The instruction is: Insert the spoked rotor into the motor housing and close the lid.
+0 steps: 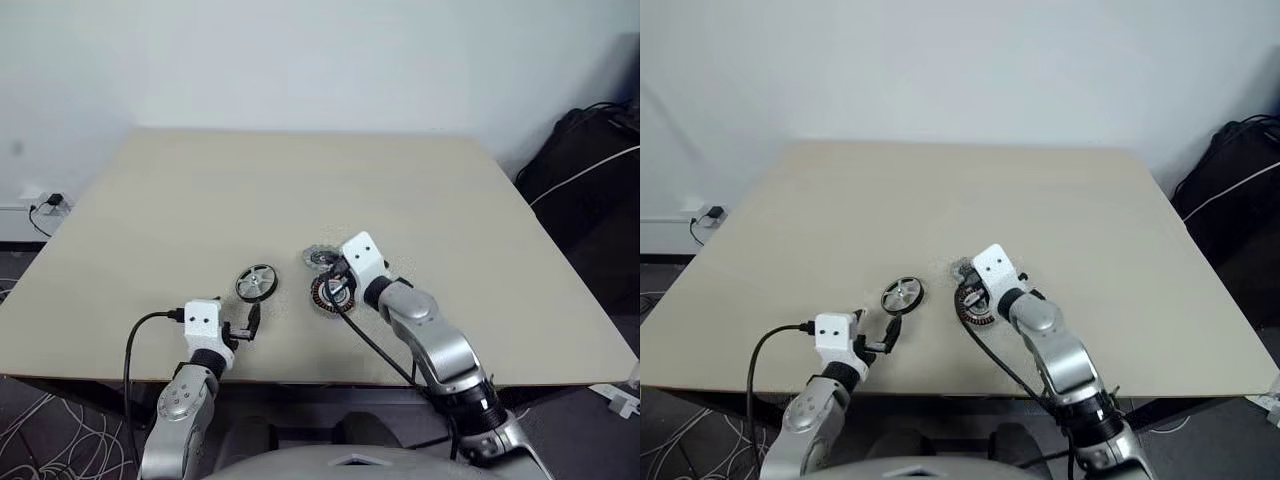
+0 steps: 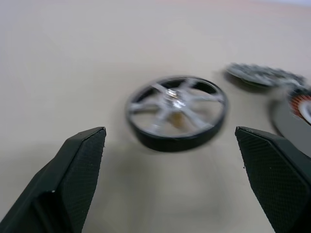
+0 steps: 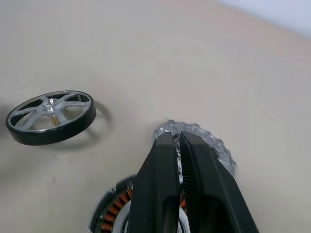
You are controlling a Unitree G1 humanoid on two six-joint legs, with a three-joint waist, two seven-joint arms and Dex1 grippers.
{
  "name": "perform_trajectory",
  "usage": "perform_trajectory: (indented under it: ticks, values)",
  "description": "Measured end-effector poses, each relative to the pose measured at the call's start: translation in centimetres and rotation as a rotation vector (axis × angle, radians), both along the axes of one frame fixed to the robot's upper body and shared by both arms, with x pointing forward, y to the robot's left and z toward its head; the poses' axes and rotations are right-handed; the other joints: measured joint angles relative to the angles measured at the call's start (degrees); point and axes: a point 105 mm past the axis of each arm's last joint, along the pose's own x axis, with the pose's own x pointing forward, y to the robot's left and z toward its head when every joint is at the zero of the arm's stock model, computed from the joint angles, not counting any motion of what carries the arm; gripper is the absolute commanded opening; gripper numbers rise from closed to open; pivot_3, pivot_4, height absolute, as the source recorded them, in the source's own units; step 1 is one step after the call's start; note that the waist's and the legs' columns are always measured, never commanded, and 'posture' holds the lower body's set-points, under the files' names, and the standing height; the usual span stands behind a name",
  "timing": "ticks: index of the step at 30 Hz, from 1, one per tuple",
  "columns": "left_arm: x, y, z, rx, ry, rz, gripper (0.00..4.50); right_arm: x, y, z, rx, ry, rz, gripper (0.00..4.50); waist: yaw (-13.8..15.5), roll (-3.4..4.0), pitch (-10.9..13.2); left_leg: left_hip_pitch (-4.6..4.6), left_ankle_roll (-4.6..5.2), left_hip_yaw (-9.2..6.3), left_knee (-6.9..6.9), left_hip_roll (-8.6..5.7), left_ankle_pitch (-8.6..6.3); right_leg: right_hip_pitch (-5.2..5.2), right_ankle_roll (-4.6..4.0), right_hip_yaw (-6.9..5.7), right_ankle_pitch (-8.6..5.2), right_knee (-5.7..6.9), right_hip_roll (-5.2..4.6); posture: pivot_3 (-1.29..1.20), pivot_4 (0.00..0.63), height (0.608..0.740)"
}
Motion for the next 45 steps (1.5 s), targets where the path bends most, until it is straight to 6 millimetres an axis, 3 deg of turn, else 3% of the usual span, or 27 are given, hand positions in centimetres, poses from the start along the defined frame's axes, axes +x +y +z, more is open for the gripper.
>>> perform_trajectory:
  ticks: [5, 10, 20, 34, 45]
  values:
    - [0.6, 0.7, 0.0, -0.082, 0.013, 0.086, 4.50, -1.9, -1.4, -1.5, -0.015, 0.011, -0.035, 0.46, 0.0, -0.02, 0.0, 0.07, 0.01, -0.01, 0.09, 0.01, 0.01, 0.08, 0.07, -0.01, -0.19, 0.00, 0.01, 0.00, 0.000, 0.740]
    - [2.0, -0.5, 0.5, -0.322, 0.035, 0.094, 4.50, -3.0, -2.0, -2.2, -0.005, 0.038, -0.078, 0.46, 0.0, -0.07, 0.0, 0.15, 0.05, 0.00, 0.17, 0.01, 0.02, 0.15, 0.15, 0.01, -0.24, 0.00, 0.02, 0.00, 0.000, 0.740]
    - [3.9, -1.5, 0.4, -0.426, 0.123, 0.089, 4.50, -2.8, -2.2, -1.6, 0.006, 0.019, -0.095, 0.46, 0.3, -0.16, 0.0, 0.18, 0.06, 0.02, 0.16, -0.03, 0.03, 0.24, 0.34, 0.04, 0.01, 0.00, 0.12, 0.00, 0.000, 0.740]
    - [3.7, -2.0, -1.5, -0.484, 0.274, 0.132, 4.50, -2.8, -2.3, -1.7, 0.004, 0.035, -0.105, 0.46, 0.4, -0.17, 0.0, 0.17, 0.07, 0.02, 0.16, -0.06, 0.02, 0.22, 0.18, 0.04, 0.08, 0.00, 0.09, 0.00, 0.000, 0.740]
    - [3.7, -3.8, -0.3, -0.678, 0.270, 0.041, 4.50, -2.8, -2.3, -1.7, 0.006, 0.040, -0.103, 0.46, 0.6, -0.18, 0.0, 0.18, 0.08, 0.01, 0.17, -0.20, 0.02, 0.22, -0.12, 0.09, -0.07, 0.00, -0.02, 0.00, 0.000, 0.740]
